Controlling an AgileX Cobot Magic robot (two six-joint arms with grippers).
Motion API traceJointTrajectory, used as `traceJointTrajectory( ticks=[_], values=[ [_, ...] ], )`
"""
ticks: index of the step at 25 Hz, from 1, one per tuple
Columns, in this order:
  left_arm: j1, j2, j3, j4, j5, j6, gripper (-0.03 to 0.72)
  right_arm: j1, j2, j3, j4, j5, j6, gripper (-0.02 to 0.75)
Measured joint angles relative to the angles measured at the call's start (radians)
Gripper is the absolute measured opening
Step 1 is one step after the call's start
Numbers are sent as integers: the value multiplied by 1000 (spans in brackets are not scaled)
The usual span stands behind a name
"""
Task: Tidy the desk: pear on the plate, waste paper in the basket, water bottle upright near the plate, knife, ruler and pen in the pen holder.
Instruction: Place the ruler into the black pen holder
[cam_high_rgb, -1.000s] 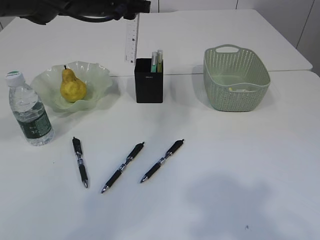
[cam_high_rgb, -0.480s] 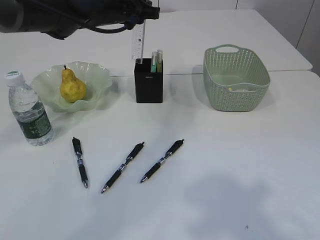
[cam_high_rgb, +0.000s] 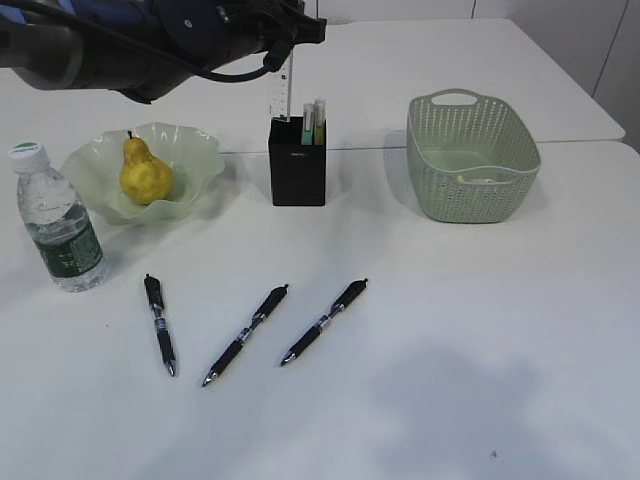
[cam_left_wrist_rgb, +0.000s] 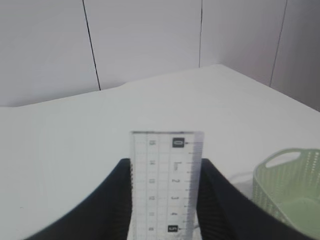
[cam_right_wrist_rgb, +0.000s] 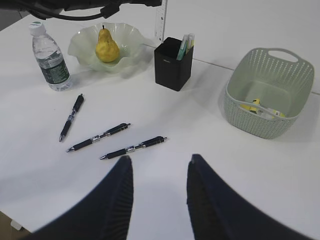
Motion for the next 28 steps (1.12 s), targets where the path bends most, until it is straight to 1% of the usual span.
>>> traceJointTrajectory(
  ticks=[7,11,13,28],
  values=[
    [0,29,0,0,-39,-50,271,0,0,0,0,0,0,300],
    [0,52,-22,5,-45,-84,271,0,0,0,0,0,0,300],
    [0,65,-37,24,-47,-95,271,0,0,0,0,0,0,299],
    [0,136,-41,43,-72,-107,271,0,0,0,0,-3,-3,298]
  ],
)
